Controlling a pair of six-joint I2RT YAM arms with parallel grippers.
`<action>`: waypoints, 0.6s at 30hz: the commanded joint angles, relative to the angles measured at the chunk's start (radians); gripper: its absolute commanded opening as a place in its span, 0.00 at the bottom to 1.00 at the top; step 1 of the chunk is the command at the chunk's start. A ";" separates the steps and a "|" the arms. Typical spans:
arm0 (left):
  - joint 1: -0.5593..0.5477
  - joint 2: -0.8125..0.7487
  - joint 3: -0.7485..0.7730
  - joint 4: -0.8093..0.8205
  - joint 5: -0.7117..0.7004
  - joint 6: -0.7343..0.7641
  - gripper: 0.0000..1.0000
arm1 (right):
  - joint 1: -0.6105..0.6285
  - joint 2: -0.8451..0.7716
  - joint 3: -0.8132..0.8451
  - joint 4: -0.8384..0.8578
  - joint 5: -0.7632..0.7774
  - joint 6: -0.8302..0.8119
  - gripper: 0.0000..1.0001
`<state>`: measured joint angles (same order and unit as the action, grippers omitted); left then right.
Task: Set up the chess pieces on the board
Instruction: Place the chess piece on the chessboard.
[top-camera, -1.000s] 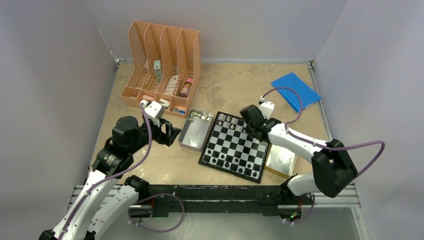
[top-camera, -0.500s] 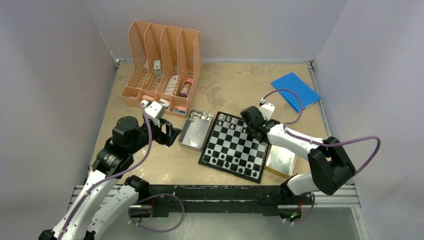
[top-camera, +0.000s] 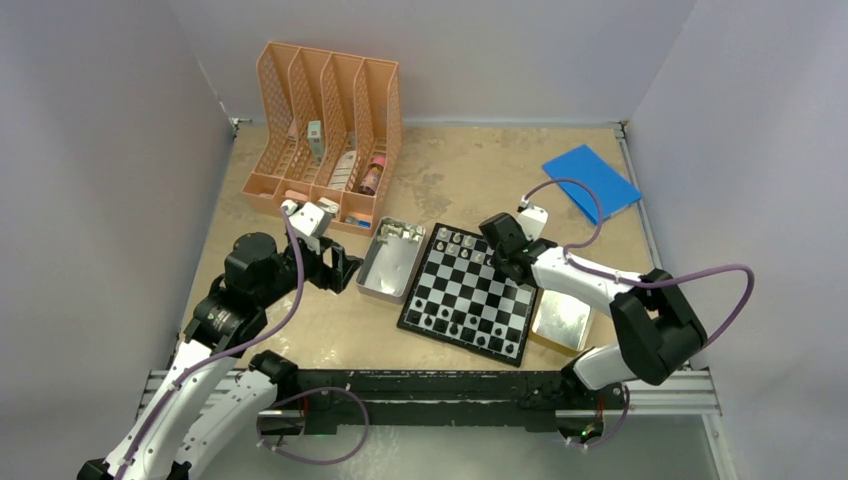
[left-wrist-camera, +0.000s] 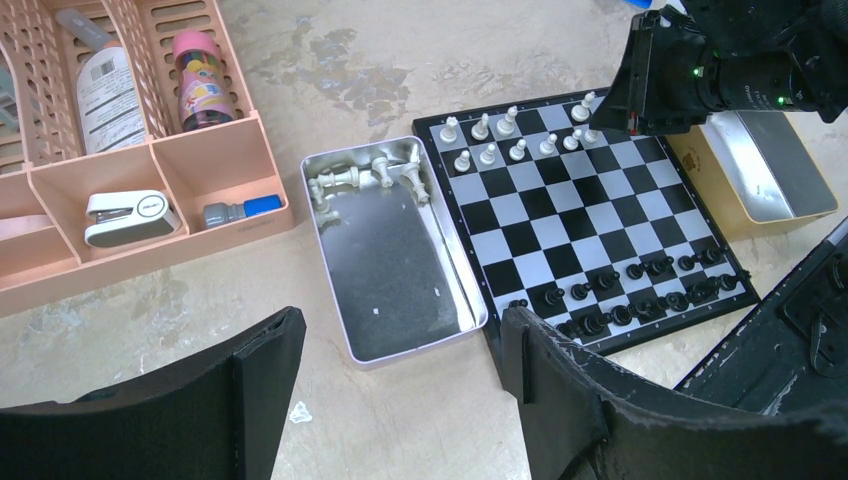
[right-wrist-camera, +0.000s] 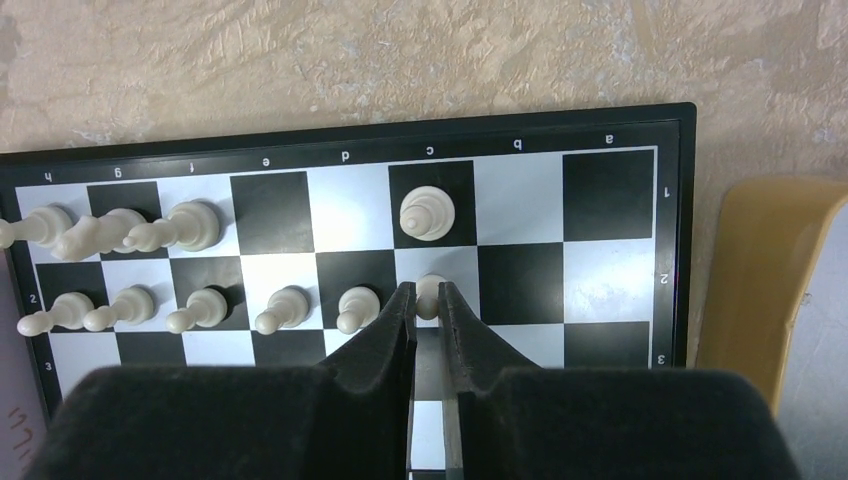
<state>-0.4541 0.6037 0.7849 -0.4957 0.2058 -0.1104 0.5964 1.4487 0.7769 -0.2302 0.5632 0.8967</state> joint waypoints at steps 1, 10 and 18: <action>-0.004 -0.010 -0.005 0.029 0.010 0.017 0.72 | -0.003 0.011 0.002 0.006 0.040 0.006 0.15; -0.006 -0.007 -0.006 0.032 0.010 0.017 0.72 | -0.003 -0.007 0.028 -0.027 0.040 0.008 0.22; -0.005 -0.004 -0.006 0.032 0.010 0.018 0.72 | -0.003 -0.041 0.061 -0.065 0.034 0.008 0.26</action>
<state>-0.4541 0.6029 0.7849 -0.4953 0.2058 -0.1104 0.5961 1.4498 0.7834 -0.2565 0.5663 0.8967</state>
